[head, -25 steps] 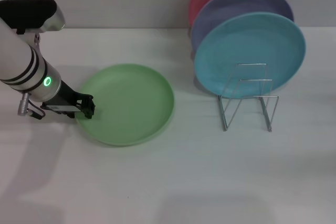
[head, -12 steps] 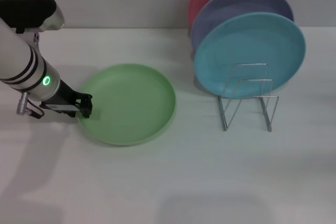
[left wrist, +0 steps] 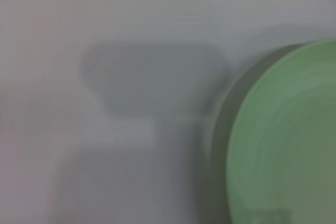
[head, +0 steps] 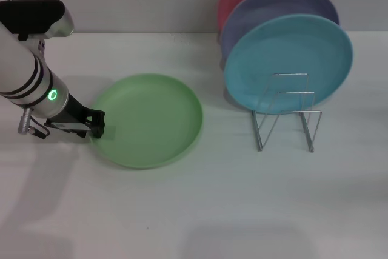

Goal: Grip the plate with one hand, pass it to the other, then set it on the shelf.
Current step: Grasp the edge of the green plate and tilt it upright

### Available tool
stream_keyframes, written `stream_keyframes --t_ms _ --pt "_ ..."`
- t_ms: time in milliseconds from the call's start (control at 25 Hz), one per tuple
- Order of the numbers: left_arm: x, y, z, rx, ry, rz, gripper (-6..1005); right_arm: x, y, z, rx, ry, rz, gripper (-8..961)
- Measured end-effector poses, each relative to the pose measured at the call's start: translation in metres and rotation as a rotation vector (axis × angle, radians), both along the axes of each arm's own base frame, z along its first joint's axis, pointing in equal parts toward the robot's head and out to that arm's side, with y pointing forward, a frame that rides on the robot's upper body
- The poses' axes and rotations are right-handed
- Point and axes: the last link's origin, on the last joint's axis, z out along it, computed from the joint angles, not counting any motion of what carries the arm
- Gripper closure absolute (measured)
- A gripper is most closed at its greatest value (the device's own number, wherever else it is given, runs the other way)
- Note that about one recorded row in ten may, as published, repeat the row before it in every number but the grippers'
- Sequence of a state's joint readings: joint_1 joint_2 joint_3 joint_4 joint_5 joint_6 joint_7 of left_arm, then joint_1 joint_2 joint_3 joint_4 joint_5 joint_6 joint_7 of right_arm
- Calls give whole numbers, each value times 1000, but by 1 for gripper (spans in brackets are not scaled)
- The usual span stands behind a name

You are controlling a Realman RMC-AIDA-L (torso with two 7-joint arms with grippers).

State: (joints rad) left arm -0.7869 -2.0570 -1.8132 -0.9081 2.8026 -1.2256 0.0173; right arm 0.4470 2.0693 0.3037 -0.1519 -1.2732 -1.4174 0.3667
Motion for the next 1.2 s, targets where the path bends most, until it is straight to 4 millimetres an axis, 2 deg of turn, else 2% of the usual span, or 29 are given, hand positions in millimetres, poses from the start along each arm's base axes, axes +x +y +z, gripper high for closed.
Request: stream_keyframes --t_ms 560,960,1200 --pt "1 0 -1 -12 4 -11 911 1 -1 0 0 0 -2 193" --pt "0 -3 1 -41 5 -40 937 1 -1 0 0 0 -2 193" --pt "-1 -3 12 -1 -13 -62 938 1 0 0 -2 1 -6 193"
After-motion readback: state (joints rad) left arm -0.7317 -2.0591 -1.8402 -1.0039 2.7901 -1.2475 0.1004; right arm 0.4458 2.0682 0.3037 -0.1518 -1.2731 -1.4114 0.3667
